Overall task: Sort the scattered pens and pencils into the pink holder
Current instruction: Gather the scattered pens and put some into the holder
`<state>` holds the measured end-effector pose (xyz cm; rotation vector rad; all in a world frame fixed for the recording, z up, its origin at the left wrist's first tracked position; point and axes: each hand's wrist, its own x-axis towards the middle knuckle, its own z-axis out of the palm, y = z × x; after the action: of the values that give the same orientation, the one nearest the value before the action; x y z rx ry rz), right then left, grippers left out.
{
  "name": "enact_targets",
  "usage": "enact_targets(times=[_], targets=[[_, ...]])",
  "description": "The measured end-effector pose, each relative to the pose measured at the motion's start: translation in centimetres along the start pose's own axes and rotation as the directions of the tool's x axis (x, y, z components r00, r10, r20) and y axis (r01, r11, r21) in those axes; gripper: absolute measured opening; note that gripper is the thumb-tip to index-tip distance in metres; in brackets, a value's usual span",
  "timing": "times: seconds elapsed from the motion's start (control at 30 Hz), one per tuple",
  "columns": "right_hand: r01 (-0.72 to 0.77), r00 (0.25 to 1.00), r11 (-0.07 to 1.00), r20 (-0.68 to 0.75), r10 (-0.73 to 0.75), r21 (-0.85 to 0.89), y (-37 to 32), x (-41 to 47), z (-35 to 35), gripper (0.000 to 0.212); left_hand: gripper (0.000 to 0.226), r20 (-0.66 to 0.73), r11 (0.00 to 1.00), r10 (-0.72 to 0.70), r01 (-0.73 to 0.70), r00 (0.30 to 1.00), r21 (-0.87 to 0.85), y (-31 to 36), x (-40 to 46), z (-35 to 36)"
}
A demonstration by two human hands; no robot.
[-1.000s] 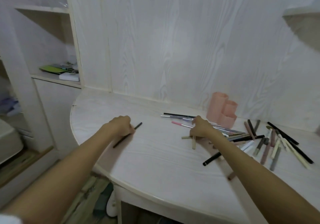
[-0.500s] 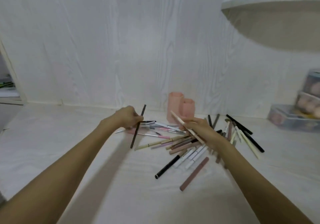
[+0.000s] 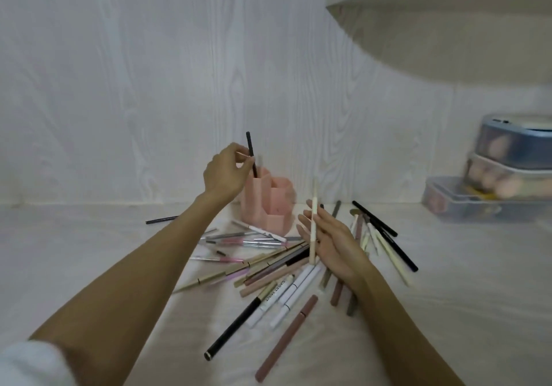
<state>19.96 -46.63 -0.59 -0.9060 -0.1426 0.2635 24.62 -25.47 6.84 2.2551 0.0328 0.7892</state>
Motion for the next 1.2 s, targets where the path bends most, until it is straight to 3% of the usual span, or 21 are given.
enact_targets(times=[0.1, 0.2, 0.27, 0.33, 0.47, 0.57, 0.63, 0.73, 0.87, 0.97, 1.03, 1.1, 1.2], targets=[[-0.009, 0.999, 0.997, -0.037, 0.012, 0.081, 0.1, -0.1, -0.6, 0.027, 0.033, 0.095, 1.000, -0.016, 0.016, 0.995, -0.005, -1.2, -0.9, 0.6], [0.021, 0.998, 0.993, -0.054, -0.015, 0.120, 0.1, -0.3, -0.8, 0.022, 0.038, -0.033, 0.990, 0.014, -0.018, 0.999, -0.137, -2.2, -3.4, -0.2], [0.034, 0.997, 0.996, -0.067, -0.028, 0.087, 0.2, -0.5, -0.6, 0.022, 0.035, -0.079, 0.999, 0.042, -0.044, 0.996, -0.028, -4.2, -5.5, -1.3], [0.045, 0.995, 0.999, -0.087, -0.044, 0.016, 0.1, -0.7, -0.3, 0.024, 0.038, -0.031, 0.985, 0.054, -0.049, 0.998, 0.164, -7.3, -7.2, -2.5], [0.102, 0.987, 0.983, -0.108, -0.119, -0.150, 0.3, -0.8, 0.7, 0.021, 0.050, 0.130, 0.906, -0.128, 0.063, 0.983, 0.419, -13.2, -6.4, -4.6], [0.208, 0.969, 0.957, -0.093, -0.230, -0.204, 0.0, 0.0, 2.2, 0.036, 0.055, 0.338, 0.867, -0.248, 0.052, 0.908, 0.496, -15.7, -3.8, -4.6], [0.289, 0.949, 0.933, -0.067, -0.309, -0.216, -1.1, 0.9, 4.1, 0.050, 0.053, 0.367, 0.869, -0.309, 0.104, 0.878, 0.484, -15.5, -2.7, -4.3], [0.397, 0.900, 0.862, -0.052, -0.433, -0.317, -3.8, 2.7, 7.8, 0.066, 0.049, 0.334, 0.872, -0.323, 0.141, 0.885, 0.469, -14.8, -2.3, -3.5], [0.536, 0.806, 0.668, 0.077, -0.587, -0.516, -6.3, 5.9, 12.5, 0.072, 0.042, 0.192, 0.843, -0.299, 0.164, 0.935, 0.512, -15.5, -2.9, -2.4], [0.625, 0.613, 0.323, 0.191, -0.766, -0.711, -6.5, 7.8, 14.2, 0.063, 0.035, 0.109, 0.867, -0.273, 0.195, 0.956, 0.458, -15.3, -3.3, -2.5], [0.598, 0.527, 0.168, 0.227, -0.819, -0.784, -5.4, 8.7, 14.3, 0.058, 0.030, 0.111, 0.887, -0.271, 0.203, 0.956, 0.415, -15.2, -3.0, -3.2], [0.520, 0.513, 0.061, 0.255, -0.820, -0.852, -4.0, 9.4, 14.0, 0.056, 0.023, 0.158, 0.891, -0.265, 0.179, 0.951, 0.417, -14.9, -2.7, -3.9], [0.372, 0.622, -0.045, 0.285, -0.729, -0.927, -2.0, 10.1, 12.4, 0.053, 0.017, 0.265, 0.887, -0.220, 0.080, 0.939, 0.454, -13.5, -2.6, -4.0]])
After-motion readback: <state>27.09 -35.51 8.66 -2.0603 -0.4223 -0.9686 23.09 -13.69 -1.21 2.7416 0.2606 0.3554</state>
